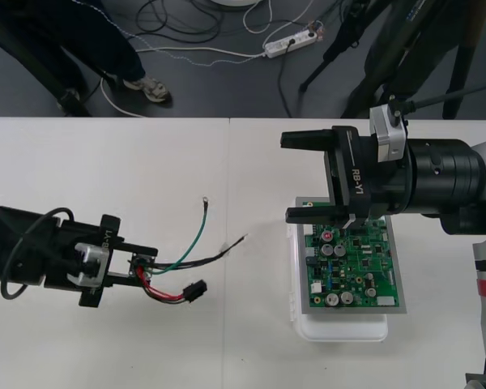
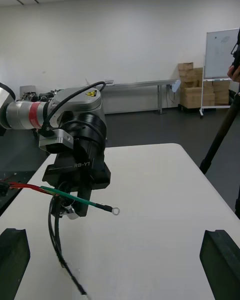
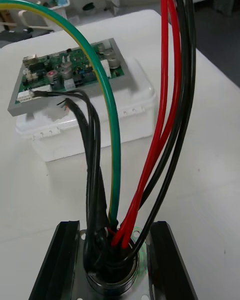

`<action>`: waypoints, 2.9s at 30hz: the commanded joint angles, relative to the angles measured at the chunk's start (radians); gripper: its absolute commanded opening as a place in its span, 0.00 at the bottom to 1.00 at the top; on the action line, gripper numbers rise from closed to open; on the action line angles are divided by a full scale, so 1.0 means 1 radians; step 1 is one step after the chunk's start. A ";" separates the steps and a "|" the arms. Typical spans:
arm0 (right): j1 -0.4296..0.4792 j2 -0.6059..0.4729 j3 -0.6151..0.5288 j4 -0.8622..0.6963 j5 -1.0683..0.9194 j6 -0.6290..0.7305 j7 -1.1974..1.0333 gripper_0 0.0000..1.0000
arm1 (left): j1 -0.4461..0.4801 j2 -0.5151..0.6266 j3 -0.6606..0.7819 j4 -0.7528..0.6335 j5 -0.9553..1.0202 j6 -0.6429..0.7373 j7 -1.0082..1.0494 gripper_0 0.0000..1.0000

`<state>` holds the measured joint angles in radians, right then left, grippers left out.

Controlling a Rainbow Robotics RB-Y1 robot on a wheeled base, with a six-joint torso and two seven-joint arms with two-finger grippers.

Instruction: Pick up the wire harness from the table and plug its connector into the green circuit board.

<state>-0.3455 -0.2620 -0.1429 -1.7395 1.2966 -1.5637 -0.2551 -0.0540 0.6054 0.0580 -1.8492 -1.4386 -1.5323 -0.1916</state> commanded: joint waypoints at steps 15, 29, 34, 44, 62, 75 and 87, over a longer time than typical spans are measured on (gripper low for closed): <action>-0.024 -0.031 0.003 -0.011 -0.013 -0.007 -0.020 1.00 | 0.066 -0.096 -0.092 -0.036 0.099 -0.038 0.224 0.00; -0.024 -0.031 -0.001 -0.009 -0.016 -0.007 -0.026 1.00 | 0.131 -0.105 -0.208 -0.036 0.254 -0.038 0.449 0.00; -0.024 -0.031 -0.003 -0.009 -0.016 -0.007 -0.033 1.00 | 0.148 -0.124 -0.241 -0.036 0.276 -0.038 0.469 0.00; -0.023 -0.032 -0.003 -0.009 -0.025 -0.007 -0.043 1.00 | 0.149 -0.147 -0.326 -0.034 0.331 -0.038 0.517 0.00; -0.015 -0.039 0.005 -0.011 -0.060 -0.007 -0.049 1.00 | 0.100 -0.142 -0.445 -0.034 0.409 -0.038 0.589 0.00; -0.007 -0.169 0.046 -0.011 -0.166 -0.007 -0.059 1.00 | 0.048 -0.139 -0.520 -0.034 0.458 0.009 0.621 0.00; -0.009 -0.241 0.046 0.029 -0.250 -0.007 -0.069 1.00 | 0.040 -0.136 -0.520 -0.034 0.480 0.120 0.646 0.00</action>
<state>-0.3453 -0.4591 -0.1115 -1.7213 1.0816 -1.5642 -0.2839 0.0148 0.4808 -0.4404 -1.8496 -0.9834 -1.4867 0.3846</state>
